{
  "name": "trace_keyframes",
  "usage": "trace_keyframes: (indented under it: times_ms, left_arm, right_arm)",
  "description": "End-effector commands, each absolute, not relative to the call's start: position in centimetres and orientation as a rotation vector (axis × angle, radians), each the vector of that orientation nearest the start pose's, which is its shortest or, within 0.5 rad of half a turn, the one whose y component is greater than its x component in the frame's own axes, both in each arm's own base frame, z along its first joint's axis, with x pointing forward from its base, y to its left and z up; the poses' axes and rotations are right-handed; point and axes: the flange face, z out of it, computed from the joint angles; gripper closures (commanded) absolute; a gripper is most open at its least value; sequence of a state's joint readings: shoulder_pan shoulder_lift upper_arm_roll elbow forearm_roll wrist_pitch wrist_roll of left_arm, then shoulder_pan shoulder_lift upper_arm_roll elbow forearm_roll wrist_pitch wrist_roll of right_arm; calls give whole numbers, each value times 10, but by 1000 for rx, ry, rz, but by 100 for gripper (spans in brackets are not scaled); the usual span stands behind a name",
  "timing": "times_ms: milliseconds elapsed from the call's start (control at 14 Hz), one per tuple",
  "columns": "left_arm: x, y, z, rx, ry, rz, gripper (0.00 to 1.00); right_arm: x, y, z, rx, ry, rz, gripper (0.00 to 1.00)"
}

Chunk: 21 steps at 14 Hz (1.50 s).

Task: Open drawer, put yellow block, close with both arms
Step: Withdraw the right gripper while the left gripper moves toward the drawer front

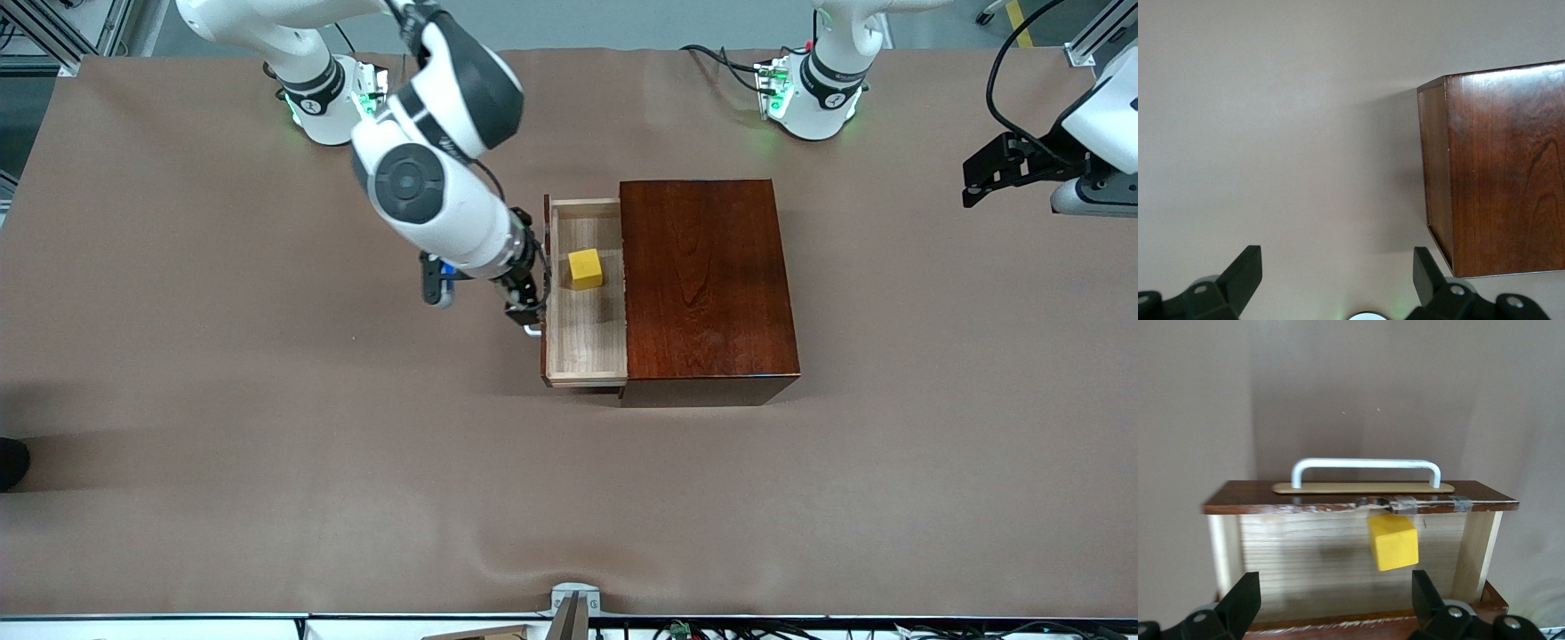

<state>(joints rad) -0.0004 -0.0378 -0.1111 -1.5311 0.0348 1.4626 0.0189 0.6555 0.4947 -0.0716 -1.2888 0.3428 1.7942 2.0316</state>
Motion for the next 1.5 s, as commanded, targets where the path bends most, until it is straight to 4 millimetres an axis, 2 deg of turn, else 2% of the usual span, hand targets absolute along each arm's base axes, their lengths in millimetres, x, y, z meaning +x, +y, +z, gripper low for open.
trace_keyframes:
  times_ms: [0,143,285,499,641,784,998,1069,1211,1425]
  left_arm:
    - [529,-65,654,-3117,209,35,0]
    - [529,-74,655,-3124,232,33,0]
    - [532,-91,656,-3142,205,26,0]
    - [532,-107,656,-3145,156,24,0]
    - [534,-130,646,-3142,182,53,0]
    - [539,-178,638,-3153,151,61,0]
    - [545,-285,621,-3186,-117,60,0]
    - [547,-310,616,-3208,-185,21,0]
    - [543,-352,602,-3244,-292,-14,0]
    - [524,-433,567,-3285,-494,-24,0]
  right_arm:
    - [570,401,506,-2309,1918,381,0]
    - [572,385,517,-2387,1876,294,0]
    - [580,358,539,-2375,1883,230,0]
    - [586,308,558,-2564,1665,256,0]
    - [590,273,573,-2666,1492,259,0]
    - [596,239,584,-2701,1405,254,0]
    - [603,202,597,-2717,1328,228,0]
    - [604,194,597,-2733,1299,235,0]
    - [605,179,603,-2760,1240,240,0]
    - [610,153,606,-2803,1135,245,0]
